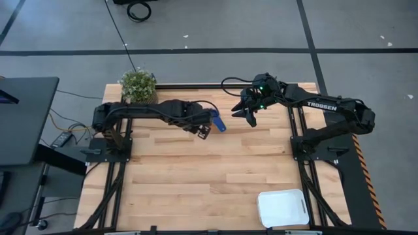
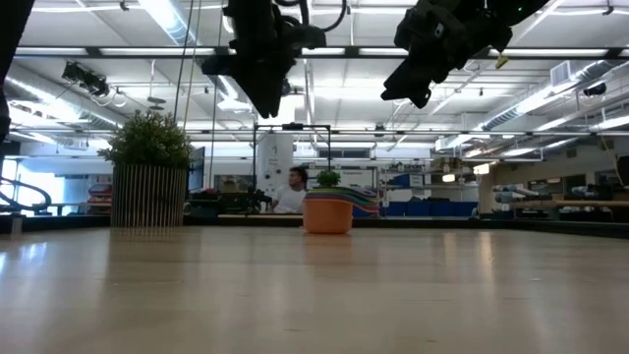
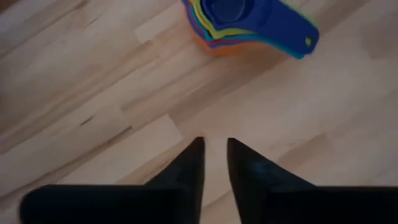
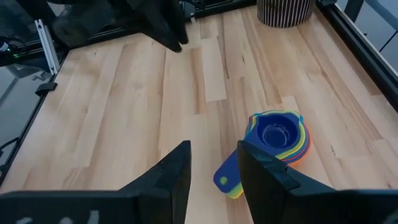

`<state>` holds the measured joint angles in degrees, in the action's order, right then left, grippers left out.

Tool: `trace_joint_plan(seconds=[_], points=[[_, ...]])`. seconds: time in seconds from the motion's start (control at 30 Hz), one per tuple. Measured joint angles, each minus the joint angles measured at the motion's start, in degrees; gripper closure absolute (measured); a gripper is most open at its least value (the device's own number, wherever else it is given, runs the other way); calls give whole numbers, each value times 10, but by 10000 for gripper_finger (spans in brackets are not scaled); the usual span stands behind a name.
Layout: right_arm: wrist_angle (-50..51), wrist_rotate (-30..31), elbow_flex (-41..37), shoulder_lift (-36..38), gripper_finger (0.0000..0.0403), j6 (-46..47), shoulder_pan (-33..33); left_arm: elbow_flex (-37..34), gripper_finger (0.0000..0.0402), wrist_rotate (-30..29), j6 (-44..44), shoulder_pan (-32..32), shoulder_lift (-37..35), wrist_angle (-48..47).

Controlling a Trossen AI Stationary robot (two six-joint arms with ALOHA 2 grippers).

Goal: Nest measuring cups in basket
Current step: Put the stacked measuring cups into the white bin

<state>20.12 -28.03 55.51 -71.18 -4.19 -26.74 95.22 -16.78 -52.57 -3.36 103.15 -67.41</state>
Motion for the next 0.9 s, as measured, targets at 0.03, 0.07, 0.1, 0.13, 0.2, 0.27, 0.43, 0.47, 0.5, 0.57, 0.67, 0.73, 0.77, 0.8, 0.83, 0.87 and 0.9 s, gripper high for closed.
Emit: trace_joint_plan(seconds=[0.03, 0.07, 0.1, 0.13, 0.2, 0.27, 0.43, 0.47, 0.5, 0.57, 0.67, 0.73, 0.77, 0.8, 0.83, 0.87, 0.9], points=[[0, 0, 0, 0, 266, 0, 0, 0, 315, 0, 7, -2, 4, 2], [-1, 0, 0, 0, 266, 0, 0, 0, 304, 0, 14, -4, 10, 1], [-2, 0, 0, 0, 266, 0, 0, 0, 294, 0, 23, -5, 16, 6], [-3, 0, 0, 0, 266, 0, 0, 0, 283, 0, 34, -5, 21, 13], [-3, 0, 0, 0, 266, -1, 0, 0, 266, 1, 54, -7, 28, 22], [-3, 0, 0, 0, 266, -1, 0, 0, 252, 1, 69, -7, 35, 35], [-3, 0, 0, 0, 266, -3, 0, 0, 242, 0, 173, -7, 38, 32], [-3, 0, 0, 0, 266, 0, 0, 0, 242, 1, 206, -6, 38, 31], [-3, 1, 0, 0, 266, 8, 0, 0, 242, 0, 238, -5, 38, 31], [-3, 16, 0, 0, 266, 36, 0, 0, 242, -1, 307, -5, 38, 32], [-3, 45, 0, 0, 266, 75, 0, 0, 242, -1, 426, -5, 38, 39], [-3, 62, 0, 0, 266, 89, 0, 0, 242, -1, 485, -6, 38, 49], [-3, 64, 0, 0, 266, 90, 0, 0, 242, -1, 510, -7, 38, 56], [-3, 64, 0, 0, 266, 89, 0, 0, 242, -2, 532, -7, 38, 64], [-3, 64, 0, 0, 266, 88, 0, 0, 242, -1, 553, -7, 38, 71], [-3, 64, 0, 0, 266, 87, 0, 0, 242, -2, 574, -7, 38, 79], [-3, 64, 0, 0, 266, 86, 0, 0, 242, -1, 597, -7, 38, 85]])
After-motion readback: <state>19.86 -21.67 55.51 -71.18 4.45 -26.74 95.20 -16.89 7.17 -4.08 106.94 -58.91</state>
